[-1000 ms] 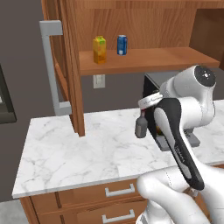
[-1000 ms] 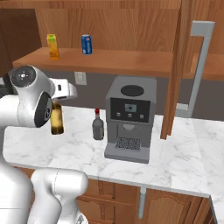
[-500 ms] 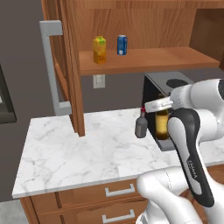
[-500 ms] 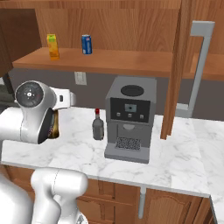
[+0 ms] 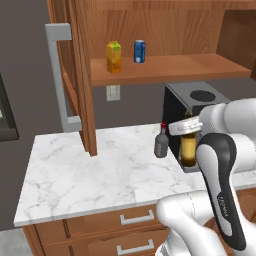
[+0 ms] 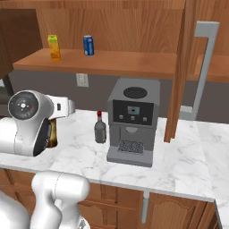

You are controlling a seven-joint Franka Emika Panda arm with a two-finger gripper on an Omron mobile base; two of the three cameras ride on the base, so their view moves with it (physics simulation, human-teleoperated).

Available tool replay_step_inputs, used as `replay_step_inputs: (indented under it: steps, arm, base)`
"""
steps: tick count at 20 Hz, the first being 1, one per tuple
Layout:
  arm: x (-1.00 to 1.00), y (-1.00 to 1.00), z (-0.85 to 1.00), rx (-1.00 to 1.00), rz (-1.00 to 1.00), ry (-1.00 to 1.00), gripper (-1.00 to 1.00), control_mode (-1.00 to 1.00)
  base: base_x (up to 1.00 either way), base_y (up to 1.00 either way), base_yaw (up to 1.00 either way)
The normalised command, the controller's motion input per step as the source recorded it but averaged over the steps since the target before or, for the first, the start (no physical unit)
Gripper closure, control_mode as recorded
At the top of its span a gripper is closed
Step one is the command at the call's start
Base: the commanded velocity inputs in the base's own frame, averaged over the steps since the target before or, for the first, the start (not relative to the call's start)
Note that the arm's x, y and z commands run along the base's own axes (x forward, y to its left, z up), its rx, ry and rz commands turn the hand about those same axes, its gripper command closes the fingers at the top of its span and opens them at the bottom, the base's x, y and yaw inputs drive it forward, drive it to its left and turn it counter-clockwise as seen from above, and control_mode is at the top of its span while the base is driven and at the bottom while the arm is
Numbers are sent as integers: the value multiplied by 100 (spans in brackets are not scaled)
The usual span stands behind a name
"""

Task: Sort all alcoholic drinks to one cabinet, and non-alcoholic drinks to the other.

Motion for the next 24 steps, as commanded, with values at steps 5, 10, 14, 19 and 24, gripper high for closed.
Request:
replay_step_inputs:
  steps: [5, 10, 14, 19, 24]
  arm:
    - [-13, 0, 0, 0, 0, 0, 100, 100]
    - [0, 0, 0, 0, 0, 0, 100, 100]
    - [0, 0, 0, 0, 0, 0, 100, 100]
    - [0, 0, 0, 0, 0, 0, 100, 100]
    - [0, 0, 0, 0, 0, 0, 100, 100]
  base:
    - [-68, 0, 0]
    - [-99, 0, 0]
    - [-68, 2, 0]
    - [-15, 0, -22]
    - [0, 0, -55]
